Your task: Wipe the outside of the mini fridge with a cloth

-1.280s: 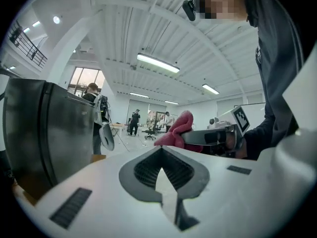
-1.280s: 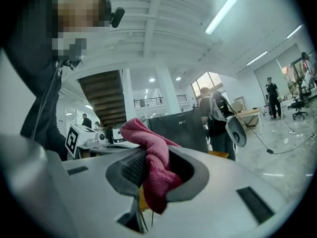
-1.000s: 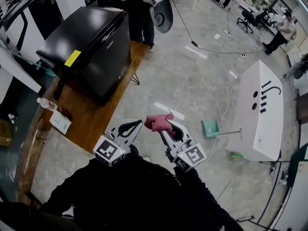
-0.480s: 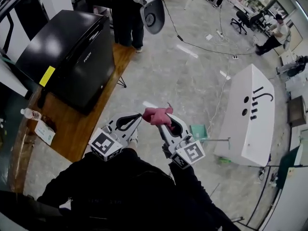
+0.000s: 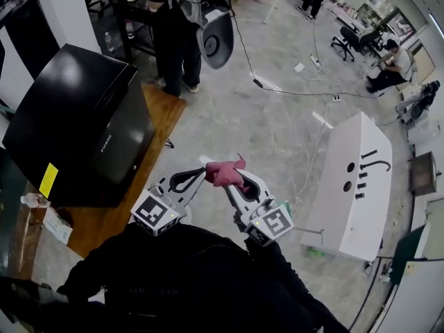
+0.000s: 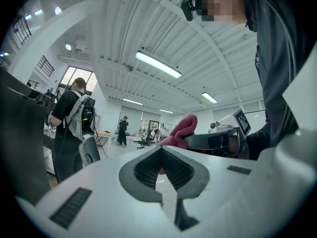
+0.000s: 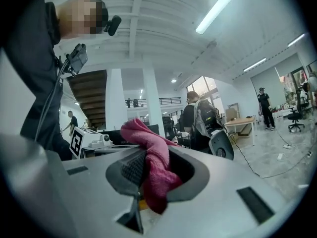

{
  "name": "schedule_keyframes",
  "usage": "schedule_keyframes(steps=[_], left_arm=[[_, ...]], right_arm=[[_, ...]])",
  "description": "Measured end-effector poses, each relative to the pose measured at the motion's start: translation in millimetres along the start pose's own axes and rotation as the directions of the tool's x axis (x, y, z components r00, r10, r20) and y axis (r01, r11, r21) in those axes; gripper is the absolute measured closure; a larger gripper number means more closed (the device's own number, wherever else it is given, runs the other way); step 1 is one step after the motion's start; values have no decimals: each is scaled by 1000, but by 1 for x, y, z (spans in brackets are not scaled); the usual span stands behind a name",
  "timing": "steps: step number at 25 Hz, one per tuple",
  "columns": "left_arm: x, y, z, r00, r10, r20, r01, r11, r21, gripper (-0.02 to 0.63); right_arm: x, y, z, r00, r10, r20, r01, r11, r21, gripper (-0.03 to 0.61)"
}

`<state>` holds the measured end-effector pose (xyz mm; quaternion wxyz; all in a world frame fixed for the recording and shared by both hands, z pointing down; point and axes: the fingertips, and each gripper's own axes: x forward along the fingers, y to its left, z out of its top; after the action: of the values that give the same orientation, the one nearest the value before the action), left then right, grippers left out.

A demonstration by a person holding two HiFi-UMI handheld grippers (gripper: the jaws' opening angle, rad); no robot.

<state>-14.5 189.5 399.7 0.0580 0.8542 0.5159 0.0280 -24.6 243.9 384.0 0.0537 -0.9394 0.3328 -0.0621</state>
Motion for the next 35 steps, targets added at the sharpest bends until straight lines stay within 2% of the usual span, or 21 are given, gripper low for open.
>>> schedule_keyframes(steps=[5,9,13,17,22,25,31,33,35], left_arm=[[30,47,5,999,32,-14,-32,999,15,607],[51,84,1,994,106,-35,-105,994,36,607],[75,125,-18,980,198,-37,-197,980,25,607],[104,157,-7,949,314,-20,-313,949,38,607],[138,195,17,874,485,7,-485,873,54,607],[156,211,27,816,578,16,-578,815,42,607],[173,230,41,675,737,33,-738,675,25,607],[170,235,43,620,784,36,-785,619,25,607],[168,239,45,571,820,36,-821,570,26,607]], right_arm=[[45,-43,17,1000,20,13,-21,999,42,485],[76,-84,11,998,63,-10,-62,996,57,485],[111,-128,-5,987,161,-15,-160,986,43,485],[145,-161,6,957,289,-20,-288,957,31,485],[183,-192,36,879,476,-30,-476,879,2,485],[196,-212,44,826,563,-36,-562,827,22,485],[216,-242,47,707,702,-81,-700,712,63,485],[226,-243,50,668,740,-72,-736,672,76,485],[236,-244,54,642,765,-51,-759,643,102,484]])
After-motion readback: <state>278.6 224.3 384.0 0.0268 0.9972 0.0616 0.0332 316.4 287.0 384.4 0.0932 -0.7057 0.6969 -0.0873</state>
